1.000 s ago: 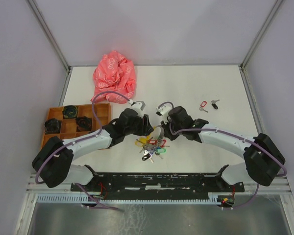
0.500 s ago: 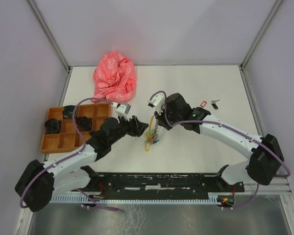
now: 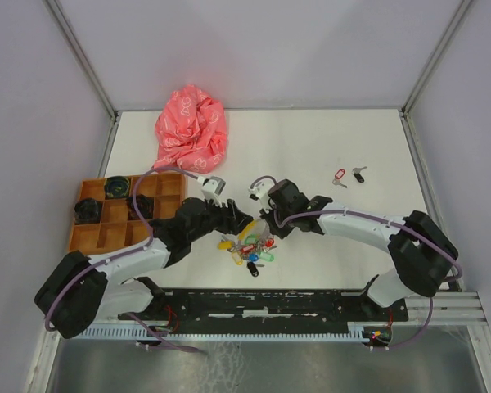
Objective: Put the keys on the keyring
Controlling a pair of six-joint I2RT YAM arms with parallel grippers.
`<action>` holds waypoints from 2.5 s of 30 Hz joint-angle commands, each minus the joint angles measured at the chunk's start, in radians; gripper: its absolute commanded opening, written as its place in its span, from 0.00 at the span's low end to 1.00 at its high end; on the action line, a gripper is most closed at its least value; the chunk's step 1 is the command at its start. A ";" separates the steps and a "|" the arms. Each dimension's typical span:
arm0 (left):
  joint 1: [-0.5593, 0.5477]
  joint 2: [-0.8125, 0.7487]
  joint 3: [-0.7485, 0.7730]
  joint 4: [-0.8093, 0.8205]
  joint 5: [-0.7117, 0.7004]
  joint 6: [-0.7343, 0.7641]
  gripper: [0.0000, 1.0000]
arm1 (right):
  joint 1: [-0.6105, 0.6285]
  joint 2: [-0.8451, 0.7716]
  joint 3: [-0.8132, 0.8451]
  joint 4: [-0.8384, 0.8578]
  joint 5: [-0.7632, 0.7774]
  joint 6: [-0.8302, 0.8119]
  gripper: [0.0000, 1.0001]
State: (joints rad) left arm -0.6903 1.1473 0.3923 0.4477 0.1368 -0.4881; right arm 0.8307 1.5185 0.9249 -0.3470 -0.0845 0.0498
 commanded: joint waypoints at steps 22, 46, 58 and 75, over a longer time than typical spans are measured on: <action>-0.058 0.251 0.214 -0.206 0.110 0.068 0.59 | -0.047 -0.101 -0.125 0.028 0.029 0.159 0.30; -0.106 0.495 0.445 -0.290 0.035 -0.041 0.51 | -0.165 -0.275 -0.311 0.218 -0.031 0.254 0.43; -0.105 0.575 0.548 -0.372 0.006 -0.010 0.45 | -0.163 -0.233 -0.327 0.292 -0.140 0.265 0.44; -0.099 0.625 0.547 -0.381 0.000 0.003 0.40 | -0.134 -0.066 -0.306 0.374 -0.159 0.259 0.32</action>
State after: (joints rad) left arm -0.7933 1.7668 0.9230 0.0498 0.1558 -0.5117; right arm 0.6937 1.4303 0.5968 -0.0284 -0.2665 0.3172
